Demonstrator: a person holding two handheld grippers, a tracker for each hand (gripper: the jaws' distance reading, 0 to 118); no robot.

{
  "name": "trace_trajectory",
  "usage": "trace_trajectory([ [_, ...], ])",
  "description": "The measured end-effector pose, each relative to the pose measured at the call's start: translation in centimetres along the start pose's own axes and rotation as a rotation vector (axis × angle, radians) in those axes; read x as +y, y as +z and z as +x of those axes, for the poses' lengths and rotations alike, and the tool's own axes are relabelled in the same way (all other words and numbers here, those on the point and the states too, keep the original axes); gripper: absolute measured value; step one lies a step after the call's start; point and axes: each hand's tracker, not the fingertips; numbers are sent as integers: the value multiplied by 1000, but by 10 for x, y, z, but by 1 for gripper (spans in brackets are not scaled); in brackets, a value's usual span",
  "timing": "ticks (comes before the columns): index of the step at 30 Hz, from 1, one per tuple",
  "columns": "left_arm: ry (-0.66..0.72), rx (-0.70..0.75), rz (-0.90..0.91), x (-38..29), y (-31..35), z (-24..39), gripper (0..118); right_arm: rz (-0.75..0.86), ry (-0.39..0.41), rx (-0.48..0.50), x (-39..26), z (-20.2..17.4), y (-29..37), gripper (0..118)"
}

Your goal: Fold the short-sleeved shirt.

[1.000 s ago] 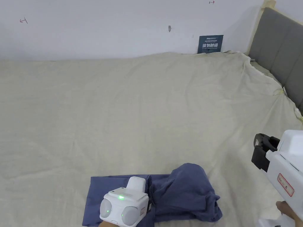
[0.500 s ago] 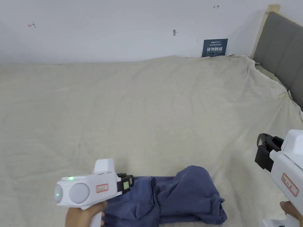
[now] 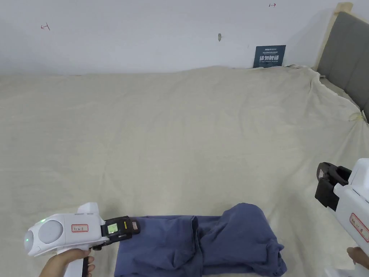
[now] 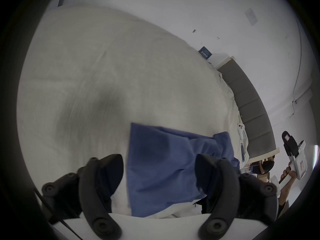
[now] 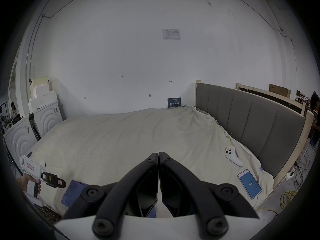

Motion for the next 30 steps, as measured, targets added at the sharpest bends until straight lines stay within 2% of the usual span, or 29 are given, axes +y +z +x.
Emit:
trace_trajectory([
  [6, 37, -39, -69, -4, -24, -26, 89, -9, 24, -7, 0, -5, -4, 0],
  [9, 30, -76, -38, -4, -22, -28, 88, -14, 24, -10, -1, -5, -4, 0],
  [11, 25, -96, -30, -3, -23, -26, 77, -19, 25, -15, -2, -5, -6, 0],
  [13, 18, -108, -44, -4, -30, -23, 59, -26, 19, -17, -4, -4, -8, 0],
  [15, -13, -85, -49, -7, -34, -18, 58, -29, 19, -18, -4, -5, -10, 0],
  [16, -17, -90, -45, -8, -34, -18, 52, -29, 20, -17, -4, -5, -10, 0],
  [18, -7, -90, -57, -8, -35, -18, 25, -27, 20, -15, -3, -5, -10, 0],
  [19, -9, -93, -66, -9, -36, -17, 19, -26, 21, -13, -2, -5, -10, 0],
  [22, -74, -32, -44, -13, -29, -5, 15, -24, 22, -11, 0, -6, -10, 0],
  [28, -57, -19, -28, -10, -3, 0, 10, -11, 19, -1, 4, -8, -10, 0],
  [30, -43, 26, 8, -9, 13, -8, 10, -9, 20, 10, 5, -9, -11, 0],
])
